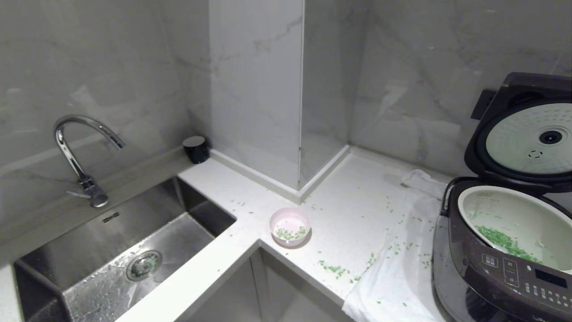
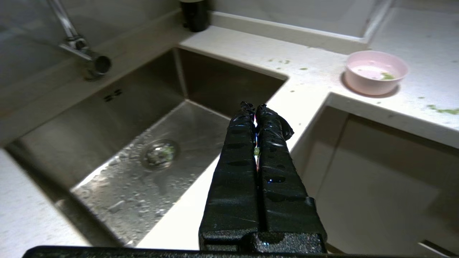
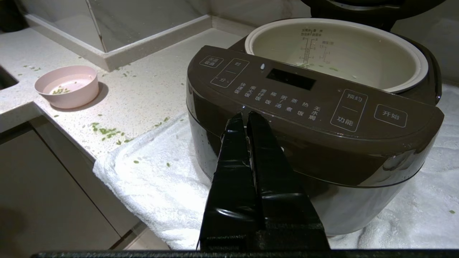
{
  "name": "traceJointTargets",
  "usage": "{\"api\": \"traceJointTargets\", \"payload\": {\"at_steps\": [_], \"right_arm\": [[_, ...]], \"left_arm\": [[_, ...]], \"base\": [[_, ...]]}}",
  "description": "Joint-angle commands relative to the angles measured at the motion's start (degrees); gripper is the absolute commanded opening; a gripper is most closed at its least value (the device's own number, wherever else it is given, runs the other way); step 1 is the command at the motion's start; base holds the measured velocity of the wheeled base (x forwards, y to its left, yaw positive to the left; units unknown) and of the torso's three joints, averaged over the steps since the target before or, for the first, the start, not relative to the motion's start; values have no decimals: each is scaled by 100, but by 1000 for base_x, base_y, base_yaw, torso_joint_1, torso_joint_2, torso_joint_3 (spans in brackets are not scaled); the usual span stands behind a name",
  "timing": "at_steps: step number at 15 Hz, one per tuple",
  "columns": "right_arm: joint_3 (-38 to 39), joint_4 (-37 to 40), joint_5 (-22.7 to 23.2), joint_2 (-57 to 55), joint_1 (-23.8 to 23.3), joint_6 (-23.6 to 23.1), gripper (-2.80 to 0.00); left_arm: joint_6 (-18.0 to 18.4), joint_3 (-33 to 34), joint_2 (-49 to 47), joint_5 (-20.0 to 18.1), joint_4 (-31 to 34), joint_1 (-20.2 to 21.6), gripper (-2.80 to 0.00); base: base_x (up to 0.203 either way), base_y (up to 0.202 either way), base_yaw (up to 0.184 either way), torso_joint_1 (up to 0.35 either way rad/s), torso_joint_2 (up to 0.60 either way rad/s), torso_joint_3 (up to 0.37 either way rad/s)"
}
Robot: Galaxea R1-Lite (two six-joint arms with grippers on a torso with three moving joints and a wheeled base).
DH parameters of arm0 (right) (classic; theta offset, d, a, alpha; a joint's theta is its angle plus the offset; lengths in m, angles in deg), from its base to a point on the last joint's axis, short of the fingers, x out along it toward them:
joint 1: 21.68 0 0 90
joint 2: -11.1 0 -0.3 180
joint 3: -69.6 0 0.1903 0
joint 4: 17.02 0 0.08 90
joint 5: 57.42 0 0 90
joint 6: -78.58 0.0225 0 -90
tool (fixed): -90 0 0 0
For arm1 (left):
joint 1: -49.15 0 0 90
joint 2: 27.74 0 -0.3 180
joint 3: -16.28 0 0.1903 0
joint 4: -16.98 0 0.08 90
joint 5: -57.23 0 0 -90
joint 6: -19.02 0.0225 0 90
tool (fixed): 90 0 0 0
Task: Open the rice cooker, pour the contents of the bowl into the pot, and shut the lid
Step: Pick up the bowl on the table
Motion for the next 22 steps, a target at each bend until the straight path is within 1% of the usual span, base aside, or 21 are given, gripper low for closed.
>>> {"api": "traceJointTargets", "payload": {"at_steps": [1, 2, 5, 6, 7, 9, 15, 18, 22], "right_arm": [[1, 1, 2, -7, 2, -3, -280], [1, 1, 2, -7, 2, -3, -280], [1, 1, 2, -7, 2, -3, -280], [1, 1, 11, -7, 2, -41, -280], [1, 1, 46, -7, 2, -82, -280], [1, 1, 31, -7, 2, -31, -280], [1, -6, 28, -7, 2, -40, -280], [1, -8, 28, -7, 2, -3, -280], [9, -8, 10, -7, 2, 6, -280]], "left_arm": [[197, 101, 145, 380, 23, 6, -280], [104, 105, 145, 327, 6, 6, -280], [85, 141, 136, 354, -3, -21, -280], [-37, 149, 136, 370, -3, -16, -280], [-80, 149, 136, 368, -3, -12, -280], [-89, 149, 136, 354, -3, -12, -280], [-89, 140, 136, 354, 6, -12, -280], [-89, 140, 136, 363, -3, -12, -280], [-98, 140, 136, 363, 6, -12, -280]], "base": [[0, 0, 0, 0, 0, 0], [0, 0, 0, 0, 0, 0], [0, 0, 0, 0, 0, 0], [0, 0, 0, 0, 0, 0], [0, 0, 0, 0, 0, 0], [0, 0, 0, 0, 0, 0], [-175, 0, -2, 1, 2, 0], [0, 0, 0, 0, 0, 0], [-4, 10, -161, 3, 5, 0]]}}
